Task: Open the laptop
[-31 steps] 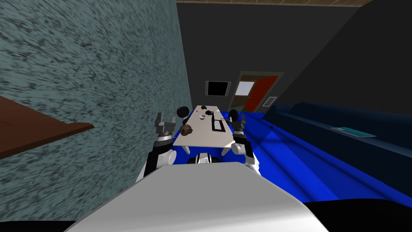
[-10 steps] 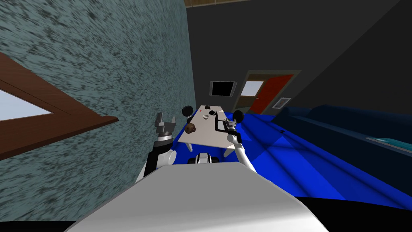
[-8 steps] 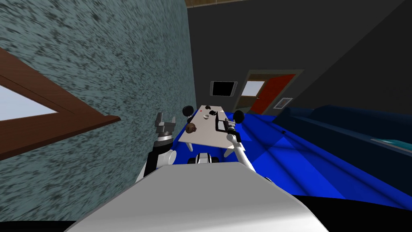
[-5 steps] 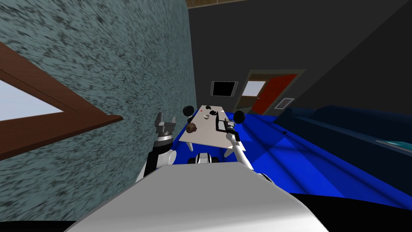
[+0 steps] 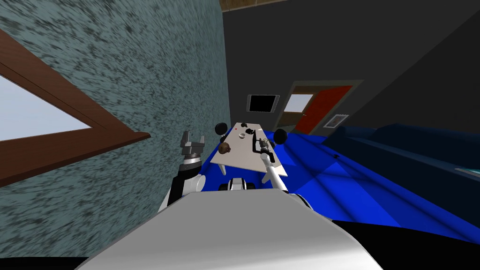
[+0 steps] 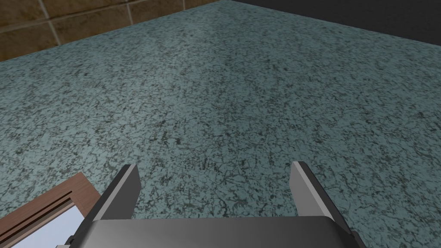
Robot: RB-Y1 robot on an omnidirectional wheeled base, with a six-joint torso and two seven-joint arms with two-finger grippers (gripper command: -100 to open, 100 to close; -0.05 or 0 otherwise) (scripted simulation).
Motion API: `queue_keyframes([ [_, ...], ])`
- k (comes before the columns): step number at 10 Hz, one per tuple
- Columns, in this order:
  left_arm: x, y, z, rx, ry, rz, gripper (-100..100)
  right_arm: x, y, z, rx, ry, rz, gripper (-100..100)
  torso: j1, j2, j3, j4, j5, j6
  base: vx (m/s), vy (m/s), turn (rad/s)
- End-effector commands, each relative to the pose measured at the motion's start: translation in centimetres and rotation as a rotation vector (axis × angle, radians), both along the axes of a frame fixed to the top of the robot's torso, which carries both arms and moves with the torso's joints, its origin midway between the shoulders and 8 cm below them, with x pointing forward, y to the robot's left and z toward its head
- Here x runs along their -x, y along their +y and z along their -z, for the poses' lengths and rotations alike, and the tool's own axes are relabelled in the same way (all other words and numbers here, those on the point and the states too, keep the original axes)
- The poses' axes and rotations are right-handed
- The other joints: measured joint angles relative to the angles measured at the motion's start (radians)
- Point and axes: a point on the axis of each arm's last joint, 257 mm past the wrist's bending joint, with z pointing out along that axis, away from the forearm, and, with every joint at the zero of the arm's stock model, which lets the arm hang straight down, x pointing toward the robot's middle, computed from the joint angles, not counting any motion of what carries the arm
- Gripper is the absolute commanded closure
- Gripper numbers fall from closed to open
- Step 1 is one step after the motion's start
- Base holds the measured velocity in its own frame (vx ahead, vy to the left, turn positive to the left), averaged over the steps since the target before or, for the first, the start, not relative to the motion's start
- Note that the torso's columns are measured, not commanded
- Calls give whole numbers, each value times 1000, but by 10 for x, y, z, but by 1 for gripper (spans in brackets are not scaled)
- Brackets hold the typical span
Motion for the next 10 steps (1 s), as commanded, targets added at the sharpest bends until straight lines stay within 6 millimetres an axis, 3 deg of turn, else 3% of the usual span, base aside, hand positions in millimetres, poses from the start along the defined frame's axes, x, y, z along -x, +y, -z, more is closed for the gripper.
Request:
queue_keyframes([
  [1,0,0,0,0,0,0,0,-7,10,15,-105,10,-16,-100,-1,0,0,0,0,1,5,2,18],
  [6,0,0,0,0,0,0,0,-17,62,46,-337,32,-57,-100,0,1,0,0,0,0,12,0,28],
  [10,0,0,0,0,0,0,0,-19,17,40,-317,16,34,-100,-2,3,2,1,-1,0,-30,-34,192],
])
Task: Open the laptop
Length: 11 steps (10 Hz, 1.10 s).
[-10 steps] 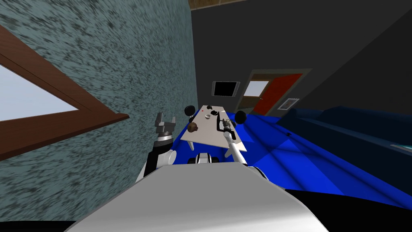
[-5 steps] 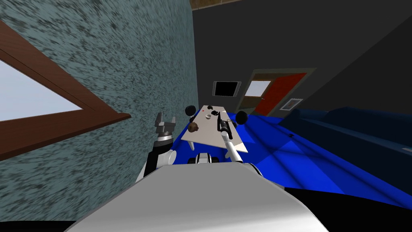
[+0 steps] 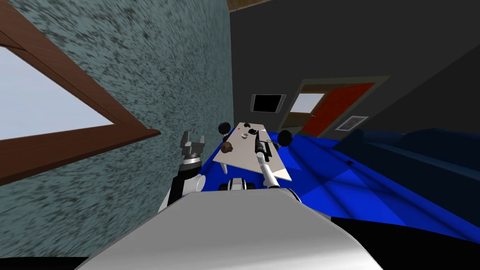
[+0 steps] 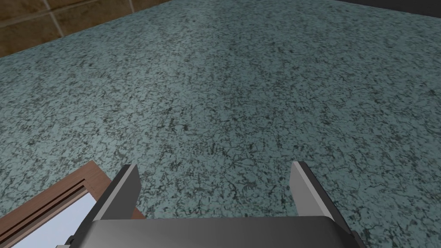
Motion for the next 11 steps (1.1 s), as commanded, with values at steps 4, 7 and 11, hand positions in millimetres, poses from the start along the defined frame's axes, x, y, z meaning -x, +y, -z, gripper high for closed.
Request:
queue_keyframes([
  [4,0,0,0,0,0,0,0,-3,-60,-4,1,1,136,-100,2,-3,-2,-1,1,0,-48,-58,228],
  [7,0,0,0,0,0,0,0,-2,-37,-2,3,1,83,100,4,-4,-3,-1,1,1,15,12,-118],
  [11,0,0,0,0,0,0,0,0,-6,0,3,1,13,100,-3,-8,-5,-8,-4,-1,41,48,-191],
])
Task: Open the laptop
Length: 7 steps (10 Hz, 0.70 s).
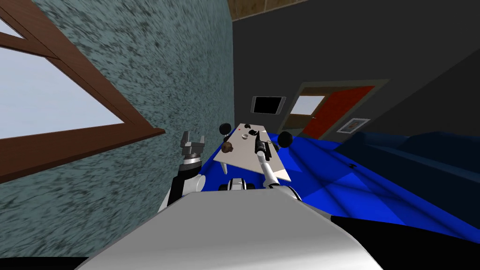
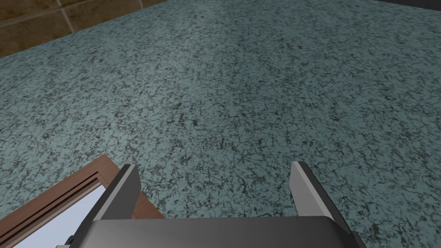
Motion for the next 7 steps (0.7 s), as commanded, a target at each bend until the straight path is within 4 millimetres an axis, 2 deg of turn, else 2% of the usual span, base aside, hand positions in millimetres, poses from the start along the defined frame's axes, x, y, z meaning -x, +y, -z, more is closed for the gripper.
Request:
queue_keyframes([
  [1,0,0,0,0,0,0,0,7,19,9,-2,17,-44,100,1,0,0,0,0,0,25,27,-137],
  [2,0,0,0,0,0,0,0,9,35,10,-4,16,-79,100,2,0,0,-1,0,0,49,53,-303],
  [3,0,0,0,0,0,0,0,7,24,0,2,-3,-57,100,4,0,0,-1,1,3,17,37,-85],
  [5,0,0,0,0,0,0,0,15,-4,4,-69,-25,7,100,-3,1,1,3,1,-2,-51,-93,311],
  [7,0,0,0,0,0,0,0,24,-34,10,-147,-54,77,100,-5,-2,-1,2,0,0,-83,-171,458],
])
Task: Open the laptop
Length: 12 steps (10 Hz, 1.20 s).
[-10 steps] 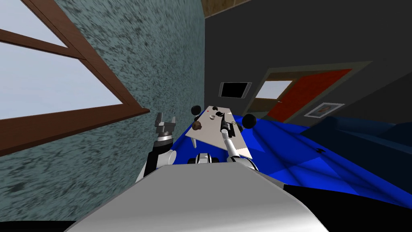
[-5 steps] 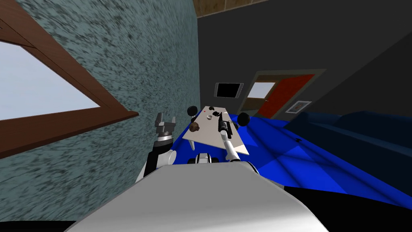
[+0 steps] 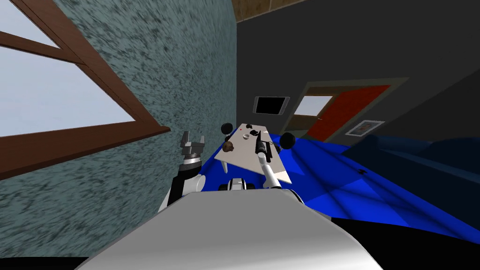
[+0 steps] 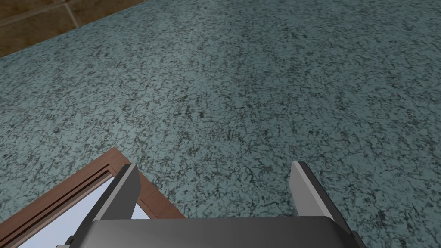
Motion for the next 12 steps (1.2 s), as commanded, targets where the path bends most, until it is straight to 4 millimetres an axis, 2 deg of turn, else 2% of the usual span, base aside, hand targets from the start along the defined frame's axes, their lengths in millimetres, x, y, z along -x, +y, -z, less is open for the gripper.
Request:
queue_keyframes([
  [1,0,0,0,0,0,0,0,16,-40,10,-100,-27,95,100,3,2,1,-1,0,3,-80,-171,345],
  [3,0,0,0,0,0,0,0,28,-69,15,-167,-57,166,100,1,2,1,-2,0,6,-109,-179,394],
  [4,0,0,0,0,0,0,0,28,-69,15,-174,-61,166,100,0,2,1,-3,-2,6,-56,-110,146],
  [5,0,0,0,0,0,0,0,35,-83,18,-208,-78,202,100,3,0,0,-4,-1,8,-43,-65,199],
  [7,0,0,0,0,0,0,0,49,-112,22,-273,-117,273,100,3,-1,0,-3,-1,0,-92,-113,374],
  [9,0,0,0,0,0,0,0,46,-111,15,-264,-123,265,100,4,-2,-1,-1,0,2,-73,-65,79],
  [11,0,0,0,0,0,0,0,69,-126,29,-309,-153,326,100,8,-1,-1,0,1,-3,-40,-92,216],
  [12,0,0,0,0,0,0,0,69,-126,29,-329,-165,326,100,6,-1,0,0,0,-5,-40,-98,122],
])
